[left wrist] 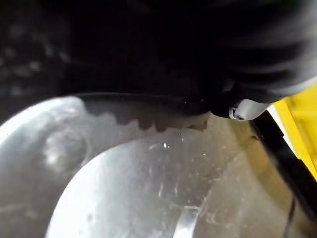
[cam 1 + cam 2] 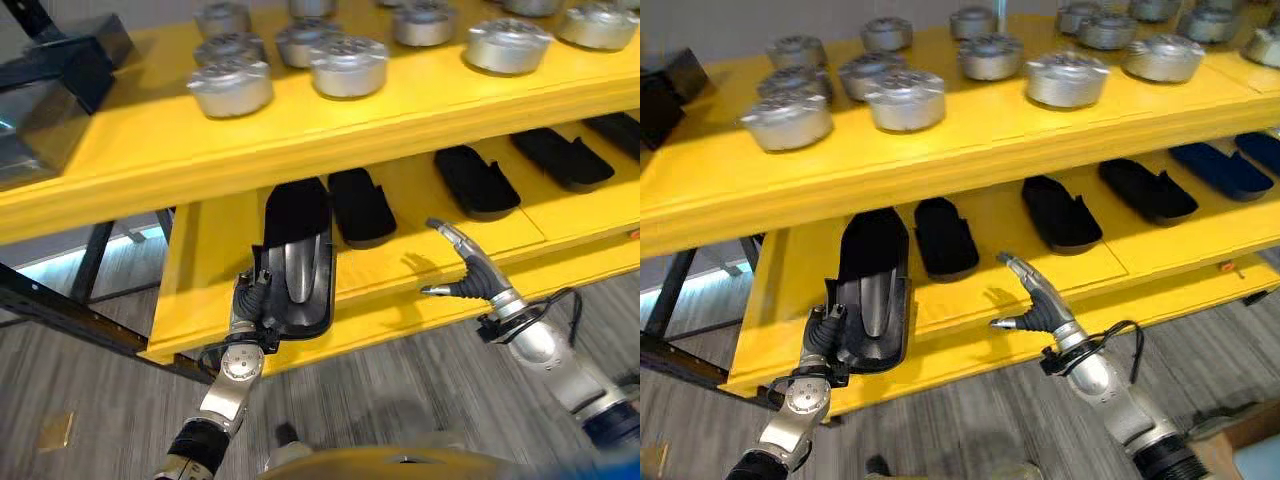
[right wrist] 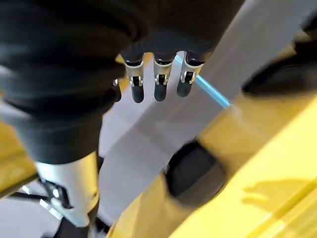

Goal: Move parts from the plastic box to the shelf.

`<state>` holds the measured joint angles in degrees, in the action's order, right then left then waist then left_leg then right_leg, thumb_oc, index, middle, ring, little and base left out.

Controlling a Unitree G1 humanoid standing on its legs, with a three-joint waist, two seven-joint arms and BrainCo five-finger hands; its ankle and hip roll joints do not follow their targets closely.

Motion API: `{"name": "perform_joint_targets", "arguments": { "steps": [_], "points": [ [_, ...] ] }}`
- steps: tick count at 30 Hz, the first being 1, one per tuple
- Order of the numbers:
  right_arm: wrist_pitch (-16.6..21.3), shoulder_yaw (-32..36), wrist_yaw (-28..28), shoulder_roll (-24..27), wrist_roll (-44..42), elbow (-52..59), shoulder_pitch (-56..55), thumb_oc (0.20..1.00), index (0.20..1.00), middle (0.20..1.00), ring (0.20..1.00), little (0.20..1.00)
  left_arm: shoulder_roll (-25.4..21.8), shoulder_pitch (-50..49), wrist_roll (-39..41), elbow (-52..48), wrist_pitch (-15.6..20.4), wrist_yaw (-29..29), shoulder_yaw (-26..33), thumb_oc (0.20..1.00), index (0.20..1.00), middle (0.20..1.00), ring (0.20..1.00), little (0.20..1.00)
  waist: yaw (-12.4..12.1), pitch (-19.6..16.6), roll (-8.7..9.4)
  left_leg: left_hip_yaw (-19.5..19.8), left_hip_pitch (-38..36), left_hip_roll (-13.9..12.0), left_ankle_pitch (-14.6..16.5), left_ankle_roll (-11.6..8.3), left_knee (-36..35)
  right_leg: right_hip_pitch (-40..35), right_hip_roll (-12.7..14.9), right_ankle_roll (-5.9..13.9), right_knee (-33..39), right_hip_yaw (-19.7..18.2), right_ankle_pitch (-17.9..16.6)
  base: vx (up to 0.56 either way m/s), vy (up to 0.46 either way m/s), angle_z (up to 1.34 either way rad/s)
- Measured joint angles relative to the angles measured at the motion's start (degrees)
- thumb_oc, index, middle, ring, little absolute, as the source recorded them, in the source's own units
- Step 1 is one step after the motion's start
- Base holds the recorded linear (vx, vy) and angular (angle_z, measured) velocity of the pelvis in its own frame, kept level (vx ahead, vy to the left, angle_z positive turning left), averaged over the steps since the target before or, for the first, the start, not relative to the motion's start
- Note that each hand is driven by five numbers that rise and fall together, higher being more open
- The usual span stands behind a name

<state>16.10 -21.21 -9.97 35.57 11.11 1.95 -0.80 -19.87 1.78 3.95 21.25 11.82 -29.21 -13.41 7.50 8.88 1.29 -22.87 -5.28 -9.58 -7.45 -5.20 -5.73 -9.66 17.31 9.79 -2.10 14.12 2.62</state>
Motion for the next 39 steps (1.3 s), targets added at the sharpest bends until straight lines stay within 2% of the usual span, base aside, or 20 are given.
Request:
{"name": "perform_joint_targets", "arguments": {
  "steps": [2, 3, 4, 5, 6, 10, 16, 22, 32, 35, 39],
  "points": [
    [0.02, 0.73, 0.04, -1.44, -0.21, 1.1, -1.94, 1.0, 1.0, 1.0, 1.0, 1.0, -1.79, 0.15, -0.02, -0.11, -0.06, -0.34, 0.24, 0.2, 0.2, 0.2, 0.2, 0.2, -0.28, 0.21, 1.27, 0.33, -0.1, 1.59, 0.16, 1.51, 0.31, 0.3, 0.88, -0.2, -1.17, 1.0, -1.95, 0.1, 0.182, 0.09],
    [0.02, 0.76, 0.2, -1.49, -0.2, 1.84, -2.78, 1.0, 1.0, 1.0, 1.0, 1.0, -1.96, -0.16, -0.08, -0.25, -0.12, -0.56, 0.2, 0.2, 0.2, 0.2, 0.2, 0.2, -0.29, 0.58, 0.83, 1.31, -0.38, 1.49, 1.02, 2.8, 0.29, 0.79, -0.12, 1.28, -1.59, 0.6, -0.99, 0.11, 0.152, 0.32],
    [0.02, 0.82, 0.24, -1.5, -0.2, 2.17, -2.97, 1.0, 1.0, 1.0, 1.0, 1.0, -2.06, -0.18, -0.07, -0.27, -0.12, -0.74, 0.21, 0.2, 0.2, 0.2, 0.2, 0.2, -0.54, 0.44, 1.24, 1.5, -0.37, 1.5, 1.2, 3.0, 0.28, 0.78, -1.45, 1.02, 0.28, 0.48, -0.7, 0.1, 0.12, 0.41],
    [-0.12, 1.41, 0.85, -1.76, -0.18, 3.57, -3.02, 1.0, 1.0, 1.0, 1.0, 1.0, -2.51, -1.08, -0.13, -1.05, -0.17, -0.87, 1.04, 0.2, 0.2, 0.2, 0.2, 0.2, -1.23, 0.05, 2.66, 1.84, -0.24, 2.1, 1.68, 2.37, -0.01, -0.19, -3.01, 0.16, 4.09, 0.85, -1.69, 0.08, 0.087, 0.3],
    [-0.13, 2.04, 0.86, -1.85, -0.2, 4.1, -2.97, 1.0, 1.0, 1.0, 1.0, 1.0, -2.54, -1.78, -0.08, -1.81, -0.26, -0.89, 1.08, 0.2, 0.2, 0.2, 0.2, 0.2, -1.03, 0.04, 2.84, 2.07, -0.26, 2.53, 1.56, 2.2, 0.28, -0.42, -3.17, 0.49, 4.6, 0.16, -2.59, 0.05, 0.038, 0.2],
    [-0.97, 3.04, 1.45, -1.7, -0.23, 4.46, -1.4, 1.0, 1.0, 1.0, 1.0, 1.0, -1.72, -4.04, -0.13, -3.26, -0.28, -1.12, 1.5, 0.2, 0.2, 0.2, 0.2, 0.2, -2.22, 0.27, 2.58, 2.18, -0.24, 2.14, 1.58, 1.53, 0.29, -0.77, -3.74, 0.44, 5.3, 0.16, -2.47, 0.06, 0.026, -0.04],
    [-1.15, 2.51, 3.4, -1.7, -0.22, 4.48, -1.07, 1.0, 1.0, 1.0, 1.0, 1.0, -1.15, -3.51, -0.12, -2.92, -0.58, -3.65, 3.43, 0.2, 0.2, 0.2, 0.2, 0.2, -2.19, 0.36, 4.2, 2.2, -0.18, 1.61, 1.61, 1.09, 0.29, -0.68, -4.33, 0.26, 5.64, 0.15, -2.37, 0.06, 0.008, -0.01],
    [-1.55, 1.99, 4.81, -1.64, -0.18, 4.44, -0.96, 1.0, 1.0, 1.0, 1.0, 1.0, -0.63, -0.23, -0.13, 3.09, -2.45, -6.52, 4.81, 0.2, 0.2, 0.2, 0.2, 0.2, -1.96, 0.3, 4.19, 2.11, -0.19, 1.39, 1.47, 0.83, 0.31, -0.42, -4.6, 0.23, 5.86, -0.08, -2.38, 0.04, 0.02, -0.02],
    [-2.03, -0.01, 3.92, -0.82, 0.43, 3.22, 2.12, 1.0, 1.0, 1.0, 1.0, 1.0, -0.05, 7.95, -1.28, 16.04, -3.08, -12.34, 4.91, 0.2, 0.2, 0.2, 0.2, 0.2, -1.21, 0.51, 3.86, 1.14, 2.22, 1.07, 1.22, 0.78, 0.94, 3.37, -4.58, 0.1, 3.6, -1.79, -2.47, -0.03, 0.037, -0.06],
    [-2.08, -0.36, 1.89, 0.43, 1.66, 2.66, 4.67, 1.0, 1.0, 1.0, 1.0, 1.0, -1.62, 12.7, -1.32, 18.56, -3.92, -13.39, 3.78, 0.2, 0.2, 0.2, 0.2, 0.2, -0.39, 1.82, 3.19, 1.01, 5.0, 0.74, 1.03, 1.06, 2.45, 6.82, -4.51, 0.03, 1.87, -2.49, -2.53, -0.18, 0.085, -0.06],
    [-2.57, -1.25, 0.69, 3.21, 2.17, 0.92, 9.23, 1.0, 1.0, 1.0, 1.0, 1.0, -5.0, 19.34, -1.47, 21.26, -4.31, -13.7, 3.83, 0.2, 0.2, 0.2, 0.2, 0.2, 0.03, 5.92, 2.46, 0.56, 7.55, 0.29, 0.52, 1.44, 3.48, 9.51, -4.73, -0.44, 1.19, -3.69, -3.33, -0.12, 0.05, -0.1]
  ]
}}
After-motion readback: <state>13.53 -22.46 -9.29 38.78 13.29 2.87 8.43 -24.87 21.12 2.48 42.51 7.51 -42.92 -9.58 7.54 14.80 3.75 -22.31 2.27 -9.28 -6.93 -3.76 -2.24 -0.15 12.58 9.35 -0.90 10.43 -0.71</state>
